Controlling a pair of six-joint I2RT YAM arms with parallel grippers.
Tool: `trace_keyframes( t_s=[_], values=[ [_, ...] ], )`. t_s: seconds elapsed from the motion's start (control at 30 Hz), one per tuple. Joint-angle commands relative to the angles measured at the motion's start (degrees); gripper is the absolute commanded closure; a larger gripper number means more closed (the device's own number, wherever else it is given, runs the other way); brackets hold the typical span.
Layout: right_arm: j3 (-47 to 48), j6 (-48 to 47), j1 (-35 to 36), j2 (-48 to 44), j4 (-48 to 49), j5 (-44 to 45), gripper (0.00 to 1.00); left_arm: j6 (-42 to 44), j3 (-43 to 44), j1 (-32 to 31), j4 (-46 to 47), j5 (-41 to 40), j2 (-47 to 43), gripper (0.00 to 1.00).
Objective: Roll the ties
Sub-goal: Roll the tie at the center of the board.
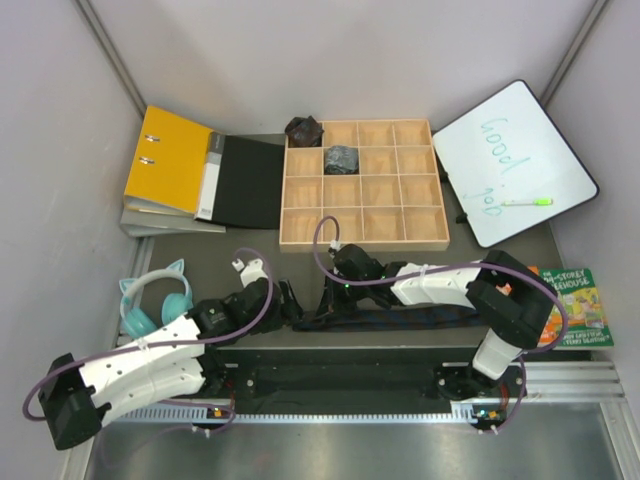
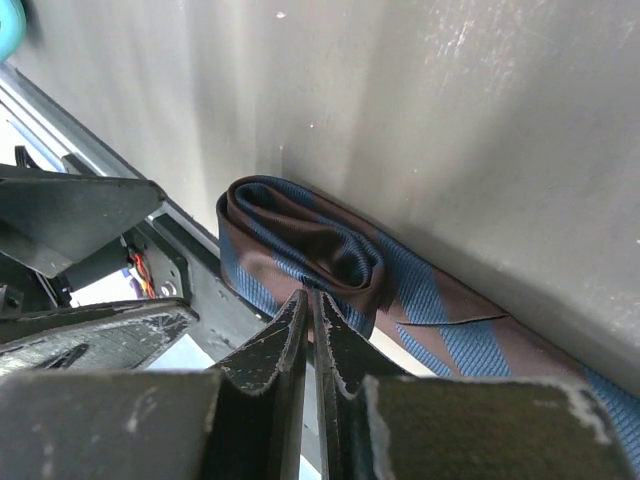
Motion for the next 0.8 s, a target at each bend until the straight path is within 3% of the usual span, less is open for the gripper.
trace_keyframes(
  t_s=[0.0,0.77],
  values=[
    [-1.01,-1.48,0.90,-0.19,1.98,1.33,0.94,0.94,-1.87,0.65,6.64,1.07,0.84,0.13],
    [-3.73,-1.57,0.29,0.60,4.09,1.60,0.94,0.94,-7.40,2.06,18.95,5.20,6.21,0.42]
  ],
)
